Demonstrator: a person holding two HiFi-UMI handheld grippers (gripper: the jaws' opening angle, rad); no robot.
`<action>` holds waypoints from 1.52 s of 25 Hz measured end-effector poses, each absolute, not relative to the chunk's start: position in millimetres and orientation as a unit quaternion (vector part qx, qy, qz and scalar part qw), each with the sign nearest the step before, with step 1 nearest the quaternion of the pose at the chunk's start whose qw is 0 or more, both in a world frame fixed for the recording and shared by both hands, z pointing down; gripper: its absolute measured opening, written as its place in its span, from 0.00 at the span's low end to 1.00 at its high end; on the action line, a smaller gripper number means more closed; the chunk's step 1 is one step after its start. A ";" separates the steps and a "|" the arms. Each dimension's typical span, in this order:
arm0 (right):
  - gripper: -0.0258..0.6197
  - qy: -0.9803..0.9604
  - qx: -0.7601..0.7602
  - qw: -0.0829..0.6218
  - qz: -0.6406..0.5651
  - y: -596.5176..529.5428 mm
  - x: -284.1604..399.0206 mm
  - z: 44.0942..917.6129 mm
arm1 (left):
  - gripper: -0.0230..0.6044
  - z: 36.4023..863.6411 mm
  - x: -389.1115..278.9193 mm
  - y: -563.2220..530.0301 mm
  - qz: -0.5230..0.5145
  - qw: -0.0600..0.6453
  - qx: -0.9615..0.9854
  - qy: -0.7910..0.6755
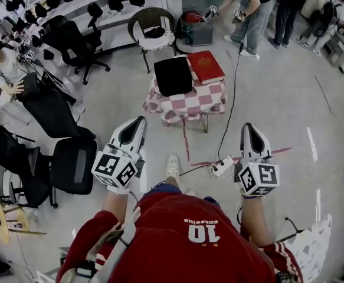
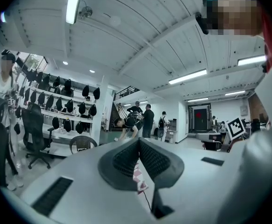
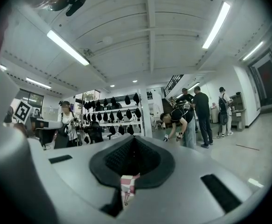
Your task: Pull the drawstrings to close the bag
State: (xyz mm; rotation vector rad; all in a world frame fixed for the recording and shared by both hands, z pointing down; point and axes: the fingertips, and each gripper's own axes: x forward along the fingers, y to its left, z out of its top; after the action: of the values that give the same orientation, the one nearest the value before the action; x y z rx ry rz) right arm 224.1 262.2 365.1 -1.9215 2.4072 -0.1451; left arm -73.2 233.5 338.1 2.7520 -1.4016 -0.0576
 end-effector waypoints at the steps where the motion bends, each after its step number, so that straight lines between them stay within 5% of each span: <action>1: 0.06 0.782 -0.621 0.028 -0.050 259.7 222.7 366.8 | 0.05 339.5 -74.1 231.5 -0.017 0.028 0.890 -0.455; 38: 0.06 0.799 -0.595 -0.024 -0.088 11.1 158.0 389.9 | 0.05 364.3 -140.1 -4.7 0.006 0.076 0.877 -0.475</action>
State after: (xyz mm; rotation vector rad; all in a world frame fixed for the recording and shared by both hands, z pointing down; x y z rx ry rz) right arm 158.0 11.1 389.9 -1.8962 2.5483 -0.2796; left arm -140.1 -4.7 364.3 2.6274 -1.4241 0.0170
